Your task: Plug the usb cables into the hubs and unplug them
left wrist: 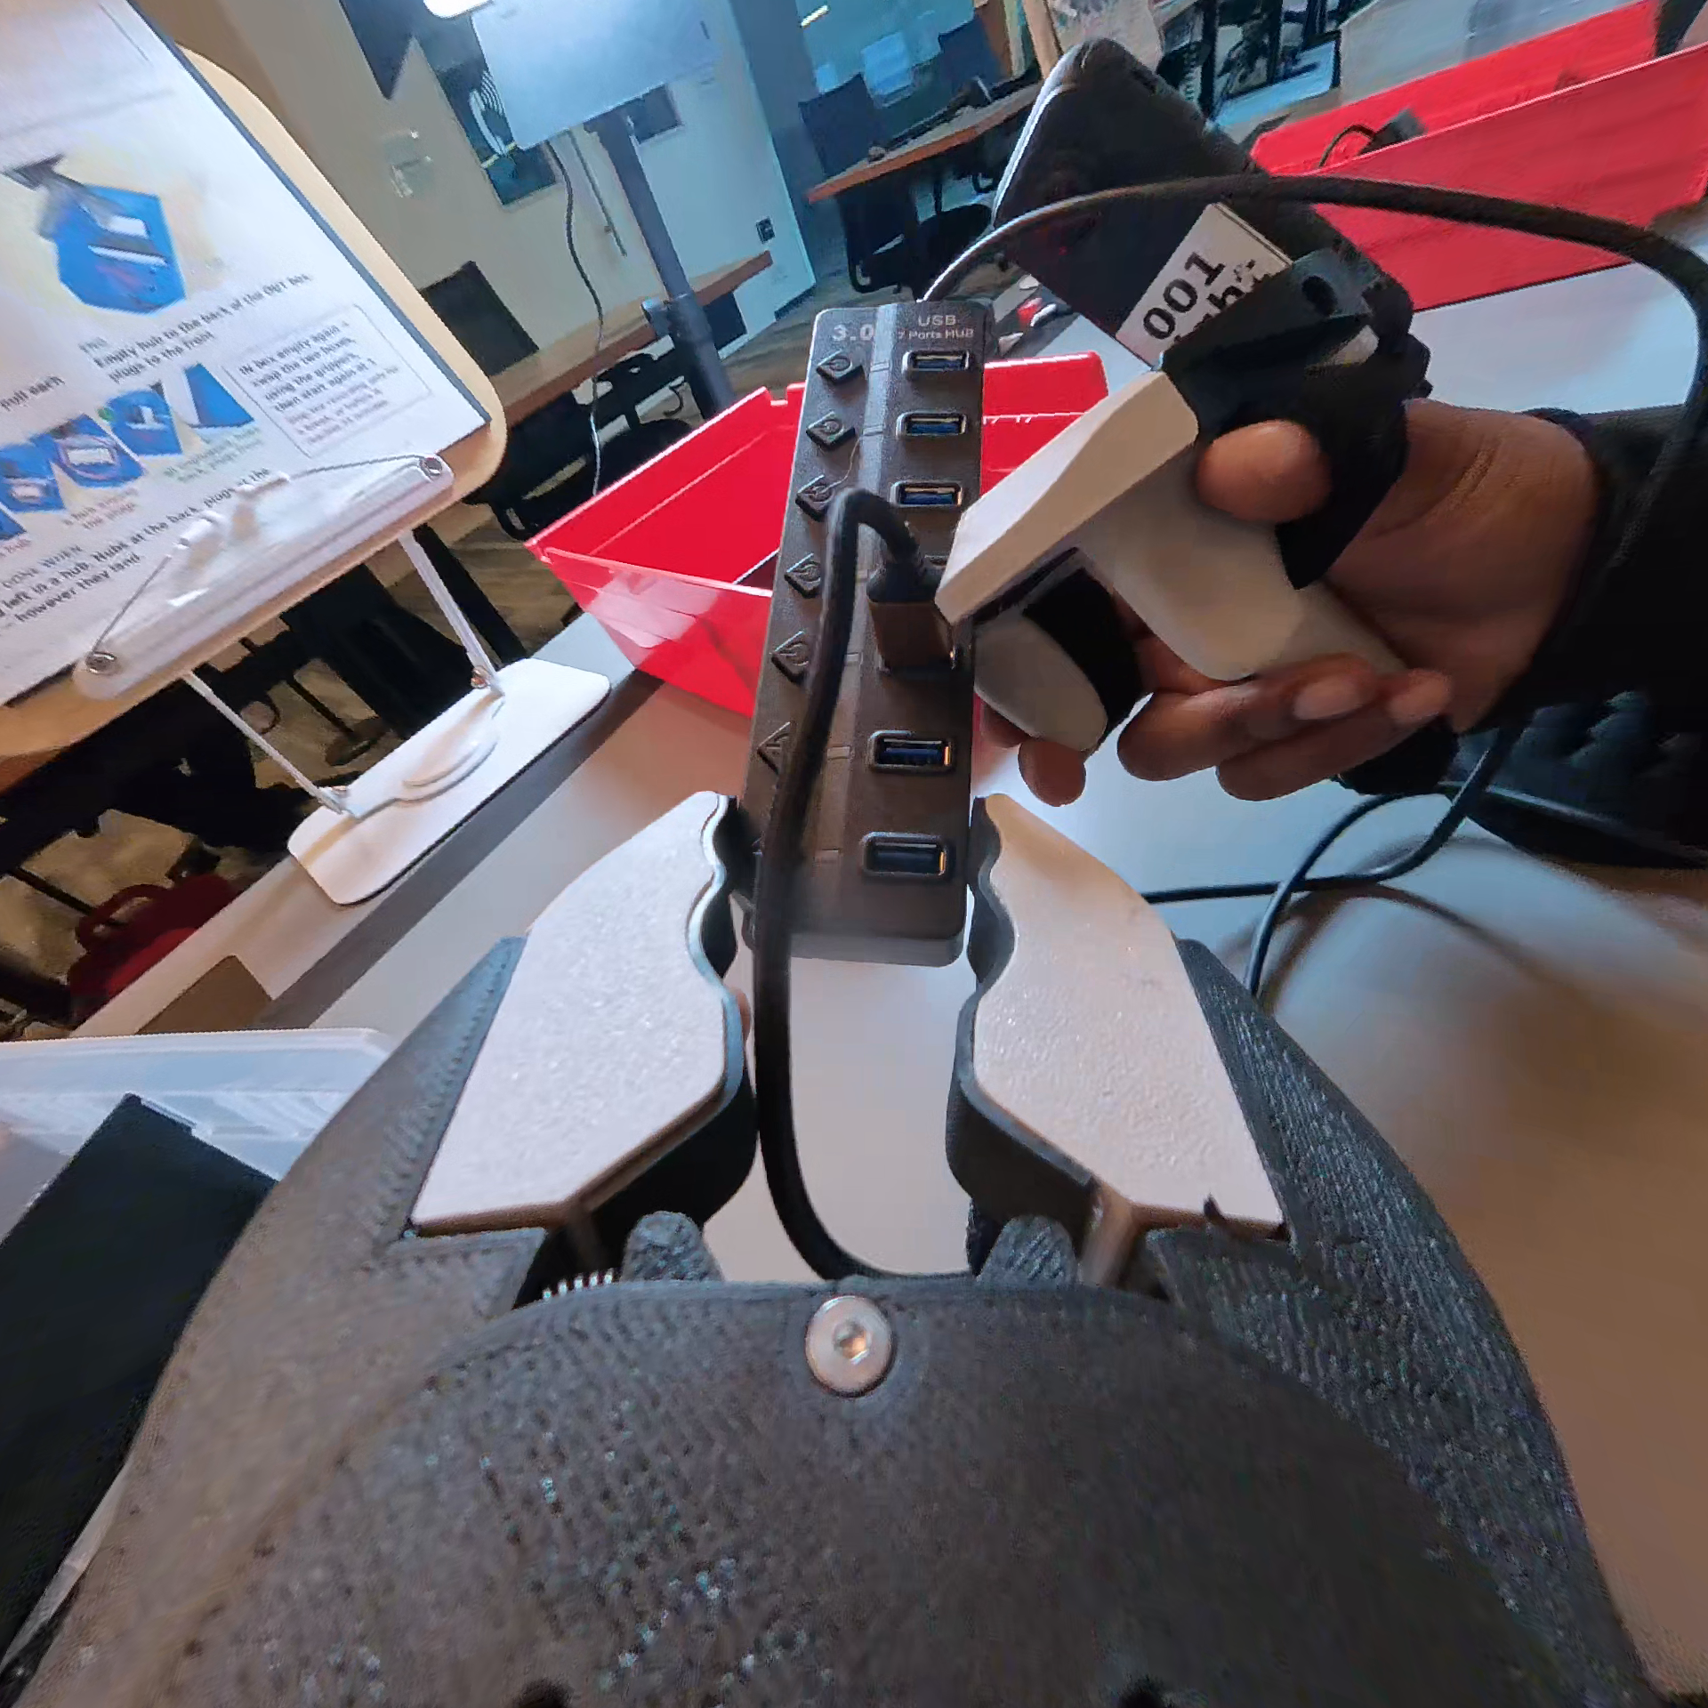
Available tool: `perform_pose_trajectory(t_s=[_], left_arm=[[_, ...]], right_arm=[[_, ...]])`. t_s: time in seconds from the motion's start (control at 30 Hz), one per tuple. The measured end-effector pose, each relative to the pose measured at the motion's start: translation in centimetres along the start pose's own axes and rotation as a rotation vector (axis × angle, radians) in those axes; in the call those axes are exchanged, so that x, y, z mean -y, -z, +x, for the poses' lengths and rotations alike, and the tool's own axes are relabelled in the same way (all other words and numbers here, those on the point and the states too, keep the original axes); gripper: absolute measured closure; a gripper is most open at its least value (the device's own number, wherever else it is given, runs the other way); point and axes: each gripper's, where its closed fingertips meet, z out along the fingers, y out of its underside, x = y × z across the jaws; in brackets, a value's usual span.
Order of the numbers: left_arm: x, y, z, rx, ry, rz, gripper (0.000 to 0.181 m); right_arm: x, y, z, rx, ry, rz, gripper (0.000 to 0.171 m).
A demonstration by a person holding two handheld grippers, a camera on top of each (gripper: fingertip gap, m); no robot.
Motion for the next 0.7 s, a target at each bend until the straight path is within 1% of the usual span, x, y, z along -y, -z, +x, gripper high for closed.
perform_pose_trajectory(t_s=[0.1,0.17,0.23,0.27,0.3,0.33,0.37,0.4,0.43,0.47,0.57,0.63,0.7], left_arm=[[0.7,0.2,0.0,-0.017,0.030,0.045,0.133],[0.8,0.3,0.5,-0.101,0.079,0.060,0.133],[1.1,1.0,1.1,-0.248,0.159,0.098,0.132],[1.5,1.8,1.5,-0.363,0.219,0.119,0.128],[1.8,2.8,1.6,-0.477,0.300,0.132,0.128],[2.4,3.9,1.3,-0.581,0.402,0.152,0.128],[2.8,4.6,0.3,-0.635,0.509,0.174,0.128],[2.9,5.1,-1.0,-0.647,0.592,0.202,0.131],[2.7,5.3,-1.9,-0.644,0.633,0.219,0.134],[2.2,5.3,-2.0,-0.648,0.630,0.210,0.133],[1.5,5.4,-1.2,-0.701,0.622,0.159,0.129],[1.9,5.7,-0.8,-0.773,0.684,0.181,0.130],[1.9,5.5,-0.5,-0.833,0.788,0.167,0.133]], right_arm=[[0.2,0.2,-0.3,0.045,-0.053,0.008,0.119],[0.4,0.4,-0.3,0.071,-0.091,0.004,0.120],[0.1,0.7,-0.5,0.108,-0.103,-0.034,0.120],[-0.1,0.8,-0.7,0.138,-0.110,-0.063,0.121],[-0.3,0.9,-1.0,0.167,-0.116,-0.085,0.132],[-0.3,1.0,-1.1,0.180,-0.117,-0.094,0.134],[-0.5,1.0,-1.0,0.177,-0.110,-0.106,0.134],[-0.9,1.0,-1.1,0.175,-0.092,-0.134,0.136],[-1.3,0.9,-1.2,0.177,-0.069,-0.163,0.137],[-1.8,0.7,-1.3,0.179,-0.047,-0.185,0.137],[-3.5,0.5,-2.3,0.222,0.013,-0.292,0.139],[-5.1,0.7,-2.9,0.245,0.082,-0.392,0.138],[-6.5,1.1,-3.5,0.276,0.120,-0.485,0.137]])
